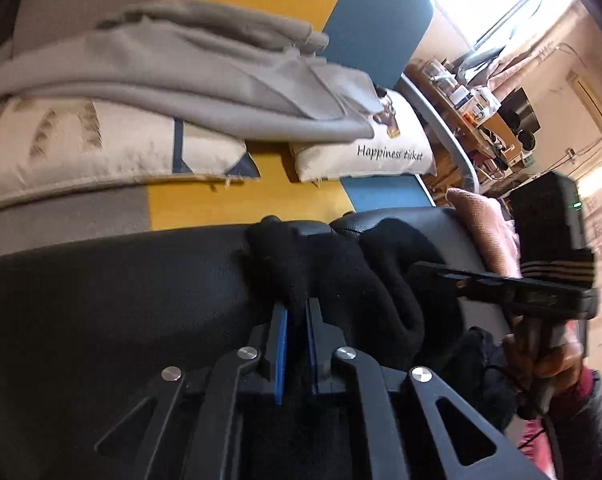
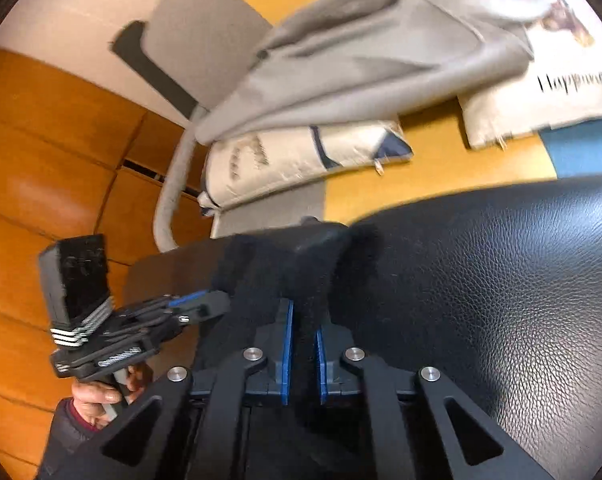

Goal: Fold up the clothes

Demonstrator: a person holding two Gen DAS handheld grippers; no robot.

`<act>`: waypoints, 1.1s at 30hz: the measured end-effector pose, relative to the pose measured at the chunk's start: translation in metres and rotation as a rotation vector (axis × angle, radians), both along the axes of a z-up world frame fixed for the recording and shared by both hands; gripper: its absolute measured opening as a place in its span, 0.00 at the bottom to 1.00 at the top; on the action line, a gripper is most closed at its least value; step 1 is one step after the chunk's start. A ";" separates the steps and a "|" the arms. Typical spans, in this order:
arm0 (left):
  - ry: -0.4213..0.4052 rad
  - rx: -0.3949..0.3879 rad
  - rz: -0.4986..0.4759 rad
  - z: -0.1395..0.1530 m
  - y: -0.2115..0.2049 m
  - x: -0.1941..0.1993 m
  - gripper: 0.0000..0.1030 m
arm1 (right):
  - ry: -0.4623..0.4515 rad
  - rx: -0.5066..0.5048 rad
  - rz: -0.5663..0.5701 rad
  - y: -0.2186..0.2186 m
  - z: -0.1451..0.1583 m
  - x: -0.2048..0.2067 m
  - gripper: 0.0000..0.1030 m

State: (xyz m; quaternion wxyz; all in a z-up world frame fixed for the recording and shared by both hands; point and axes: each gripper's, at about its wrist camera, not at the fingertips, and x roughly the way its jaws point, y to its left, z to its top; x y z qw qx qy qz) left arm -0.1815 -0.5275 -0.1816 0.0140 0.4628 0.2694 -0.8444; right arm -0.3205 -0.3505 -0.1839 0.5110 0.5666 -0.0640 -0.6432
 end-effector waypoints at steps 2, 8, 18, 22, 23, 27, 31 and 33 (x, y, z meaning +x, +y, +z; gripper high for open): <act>0.050 0.017 0.025 0.007 0.001 0.015 0.07 | 0.033 -0.049 0.011 0.009 0.015 0.009 0.10; 0.248 0.043 0.107 0.055 0.014 0.091 0.07 | 0.104 -0.150 0.081 0.036 0.060 0.057 0.10; 0.342 -0.013 0.079 0.075 0.095 0.209 0.06 | 0.137 -0.208 0.105 0.128 0.076 0.159 0.10; 0.280 0.011 0.049 0.043 0.127 0.234 0.07 | 0.129 -0.152 0.078 0.168 0.052 0.185 0.13; 0.262 0.012 0.051 0.035 0.134 0.240 0.10 | 0.118 -0.135 0.070 0.176 0.045 0.189 0.13; 0.231 0.113 0.109 0.010 0.138 0.274 0.12 | 0.068 -0.109 0.007 0.209 0.022 0.198 0.17; 0.215 0.227 0.173 -0.011 0.136 0.305 0.17 | -0.006 -0.152 -0.069 0.241 0.011 0.204 0.49; 0.238 0.298 0.215 -0.012 0.126 0.311 0.19 | -0.024 -0.182 -0.105 0.249 0.011 0.207 0.52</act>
